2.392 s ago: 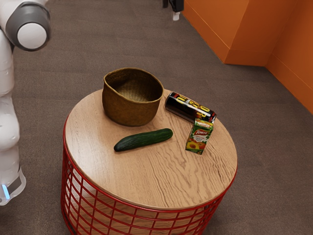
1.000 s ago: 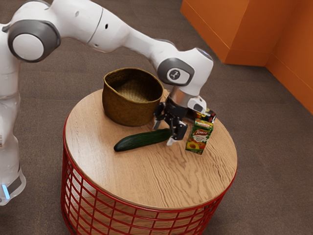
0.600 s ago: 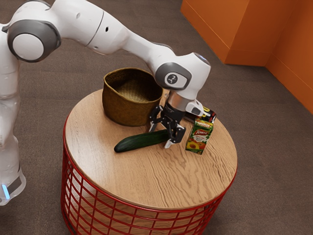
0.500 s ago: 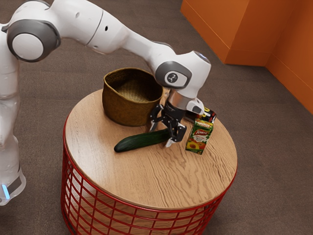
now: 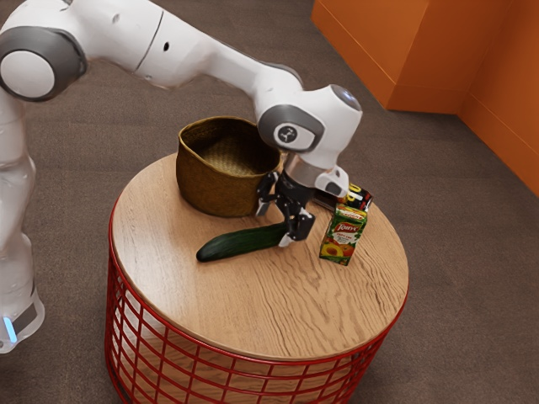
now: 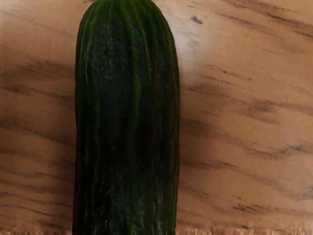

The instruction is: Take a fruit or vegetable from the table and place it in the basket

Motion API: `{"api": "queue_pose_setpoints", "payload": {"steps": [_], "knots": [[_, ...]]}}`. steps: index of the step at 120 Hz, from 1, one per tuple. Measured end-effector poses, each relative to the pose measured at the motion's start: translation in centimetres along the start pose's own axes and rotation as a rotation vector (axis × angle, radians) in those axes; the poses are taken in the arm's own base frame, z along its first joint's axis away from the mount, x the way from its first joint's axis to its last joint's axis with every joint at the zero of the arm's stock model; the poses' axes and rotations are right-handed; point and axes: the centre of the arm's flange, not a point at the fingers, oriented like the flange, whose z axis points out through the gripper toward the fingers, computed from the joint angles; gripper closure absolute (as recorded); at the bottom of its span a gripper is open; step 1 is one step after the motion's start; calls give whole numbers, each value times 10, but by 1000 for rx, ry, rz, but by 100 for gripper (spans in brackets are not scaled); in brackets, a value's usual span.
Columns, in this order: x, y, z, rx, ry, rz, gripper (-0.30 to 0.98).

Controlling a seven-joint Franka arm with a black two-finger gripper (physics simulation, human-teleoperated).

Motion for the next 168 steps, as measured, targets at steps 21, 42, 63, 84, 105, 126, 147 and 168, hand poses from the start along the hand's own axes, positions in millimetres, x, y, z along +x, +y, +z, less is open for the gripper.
{"api": "queue_pose_setpoints", "payload": {"steps": [21, 42, 63, 84, 105, 126, 147, 168], "knots": [[-32, 0, -25, 16, 112, 79, 0], [-44, -12, -16, 19, 157, 118, 1], [-40, -9, -14, 3, 190, 144, 0], [-39, -7, -6, -5, 189, 162, 0], [-40, -8, 6, -11, 173, 168, 0], [-41, -7, 11, -19, 167, 173, 0], [-42, -7, 16, -24, 159, 175, 0], [-44, -7, 22, -25, 147, 176, 0]]}}
